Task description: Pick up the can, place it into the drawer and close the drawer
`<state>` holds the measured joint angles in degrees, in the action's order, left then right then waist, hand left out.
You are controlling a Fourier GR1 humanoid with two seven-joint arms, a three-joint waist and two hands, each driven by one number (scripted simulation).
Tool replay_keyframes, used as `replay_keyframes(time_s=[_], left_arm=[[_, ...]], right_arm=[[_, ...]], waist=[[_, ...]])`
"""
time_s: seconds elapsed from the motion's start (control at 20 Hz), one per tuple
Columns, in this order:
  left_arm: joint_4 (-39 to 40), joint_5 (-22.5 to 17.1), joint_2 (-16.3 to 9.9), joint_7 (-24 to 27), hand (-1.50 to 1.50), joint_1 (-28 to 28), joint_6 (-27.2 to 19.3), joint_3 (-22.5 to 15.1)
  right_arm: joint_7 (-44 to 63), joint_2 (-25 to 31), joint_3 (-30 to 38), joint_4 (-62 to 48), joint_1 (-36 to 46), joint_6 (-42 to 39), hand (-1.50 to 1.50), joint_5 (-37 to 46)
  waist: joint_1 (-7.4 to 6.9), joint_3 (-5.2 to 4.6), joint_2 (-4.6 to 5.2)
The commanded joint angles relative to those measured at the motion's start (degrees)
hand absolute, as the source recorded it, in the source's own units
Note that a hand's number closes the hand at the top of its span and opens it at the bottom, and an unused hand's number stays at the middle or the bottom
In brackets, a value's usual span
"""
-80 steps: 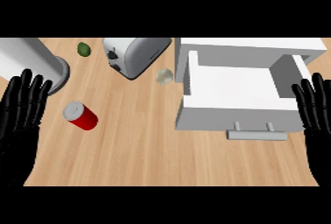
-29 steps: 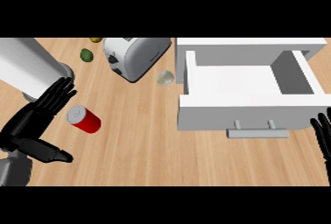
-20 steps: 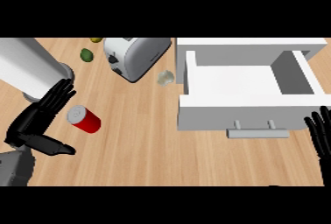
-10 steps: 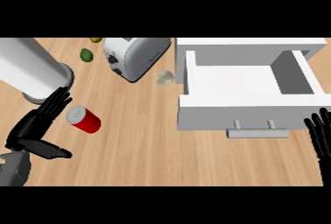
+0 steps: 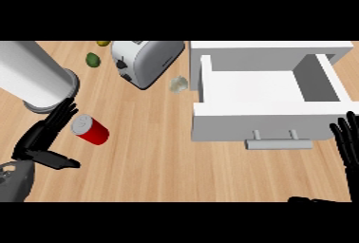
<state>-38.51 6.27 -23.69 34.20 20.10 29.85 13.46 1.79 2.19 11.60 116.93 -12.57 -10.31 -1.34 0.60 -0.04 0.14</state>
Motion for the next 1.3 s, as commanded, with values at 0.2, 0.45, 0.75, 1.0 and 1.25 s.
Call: replay_keyframes(time_s=[0.2, 0.45, 0.75, 1.0, 1.25], left_arm=[[12.13, 2.12, -1.36, 6.27, -1.50, 4.61, 0.90, -0.17], [17.13, 3.08, -1.09, 9.29, -1.50, 6.15, -1.47, -0.27], [22.19, 3.35, -1.18, 10.61, -1.50, 9.97, -0.88, -0.18], [19.93, 2.68, 1.45, 9.67, -1.50, 10.02, -4.02, -0.44], [22.75, 3.68, 1.43, 11.37, -1.50, 10.54, -2.97, -1.24]], right_arm=[[1.77, 0.78, 2.39, 4.76, -2.77, -2.14, -1.50, -3.88], [-3.51, 1.03, 4.44, -1.65, -1.65, -2.84, -1.50, -3.47], [4.60, -0.22, 0.55, 7.88, -3.88, -0.81, -1.50, -3.44], [0.52, 0.99, 2.77, 1.88, -1.55, -1.76, -1.50, -3.37], [4.92, -1.37, -1.25, 6.01, -0.76, 0.84, -1.50, 0.23]], waist=[[0.20, -0.01, -0.02], [0.21, -0.01, 0.06], [0.77, -0.08, 0.17], [0.17, 0.00, 0.01], [0.19, -0.04, 0.06]])
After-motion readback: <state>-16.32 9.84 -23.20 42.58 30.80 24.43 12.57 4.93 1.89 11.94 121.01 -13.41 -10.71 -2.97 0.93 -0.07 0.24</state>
